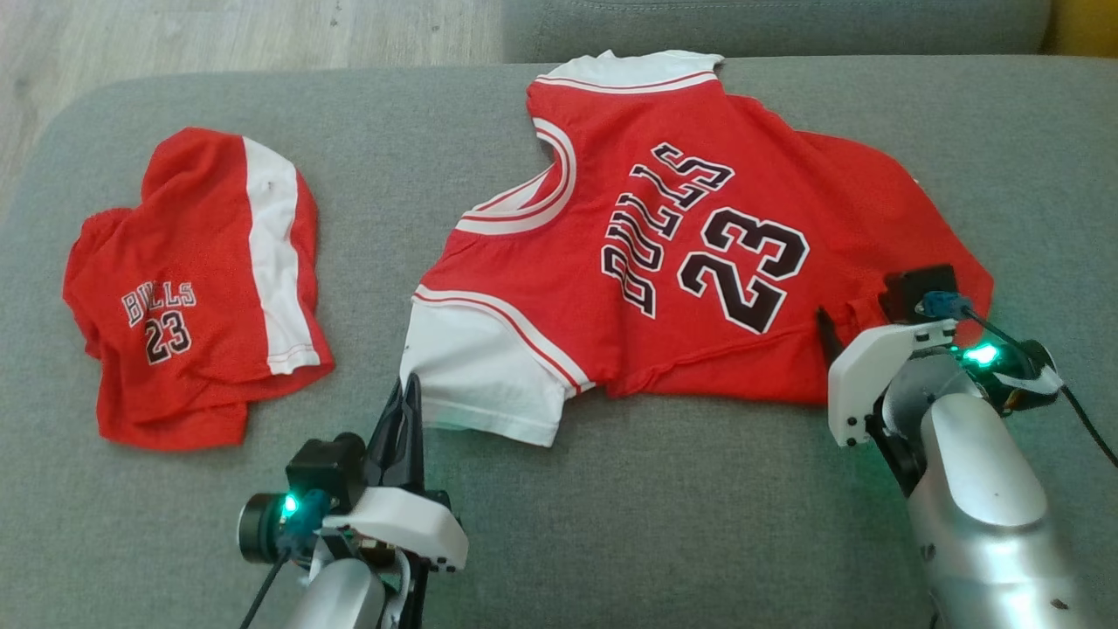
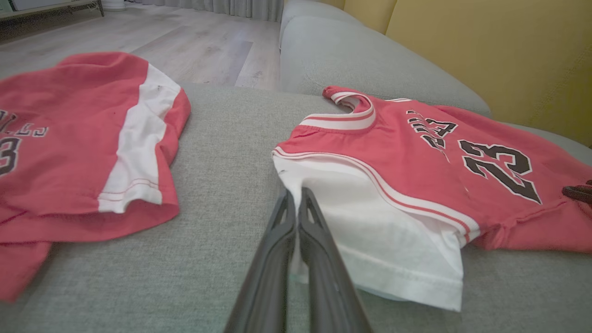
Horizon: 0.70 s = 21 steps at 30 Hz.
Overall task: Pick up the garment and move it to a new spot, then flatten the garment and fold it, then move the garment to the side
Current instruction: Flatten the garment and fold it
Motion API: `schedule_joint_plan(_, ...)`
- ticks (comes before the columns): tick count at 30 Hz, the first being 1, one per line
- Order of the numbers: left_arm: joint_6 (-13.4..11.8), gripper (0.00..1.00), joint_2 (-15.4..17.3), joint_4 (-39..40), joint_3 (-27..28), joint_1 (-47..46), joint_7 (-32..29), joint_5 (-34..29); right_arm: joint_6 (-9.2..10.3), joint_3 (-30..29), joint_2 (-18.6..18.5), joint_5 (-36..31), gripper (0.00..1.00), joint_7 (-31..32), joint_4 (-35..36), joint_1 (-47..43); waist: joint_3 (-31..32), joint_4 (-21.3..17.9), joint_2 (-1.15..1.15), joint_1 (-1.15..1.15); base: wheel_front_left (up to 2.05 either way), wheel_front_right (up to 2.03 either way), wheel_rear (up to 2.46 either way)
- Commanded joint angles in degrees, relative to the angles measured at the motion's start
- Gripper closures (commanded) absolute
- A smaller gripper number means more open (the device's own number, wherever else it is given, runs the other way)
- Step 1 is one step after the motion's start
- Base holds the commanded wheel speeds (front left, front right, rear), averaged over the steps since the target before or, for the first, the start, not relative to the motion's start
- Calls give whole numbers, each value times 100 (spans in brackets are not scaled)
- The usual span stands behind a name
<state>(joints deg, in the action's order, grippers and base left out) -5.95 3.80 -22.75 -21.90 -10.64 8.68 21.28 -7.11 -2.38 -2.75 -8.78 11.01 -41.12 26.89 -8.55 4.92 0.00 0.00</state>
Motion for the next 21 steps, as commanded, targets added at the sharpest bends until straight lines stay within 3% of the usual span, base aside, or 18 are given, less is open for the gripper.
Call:
schedule_joint_plan(1,21,100,0,95,141,-228,81,38,-37,90,-13,-179,0,138,53,239,0,17,0,0,0,0,0)
schedule_joint_plan(12,25,100,-16,-32,86,-294,172,118,-37,-133,-13,-547,0,281,-307,452,6,39,0,0,0,0,0)
schedule_joint_plan(13,25,100,-15,-42,84,-297,178,123,-37,-152,-13,-571,21,279,-336,464,11,35,0,0,0,0,0)
schedule_joint_plan(15,24,100,-8,-62,82,-297,189,134,-37,-171,-13,-584,100,293,-406,484,27,20,0,0,0,0,0)
schedule_joint_plan(21,9,100,11,-100,89,-287,219,176,-37,-153,-39,-590,100,200,-533,547,107,-53,0,0,0,0,0)
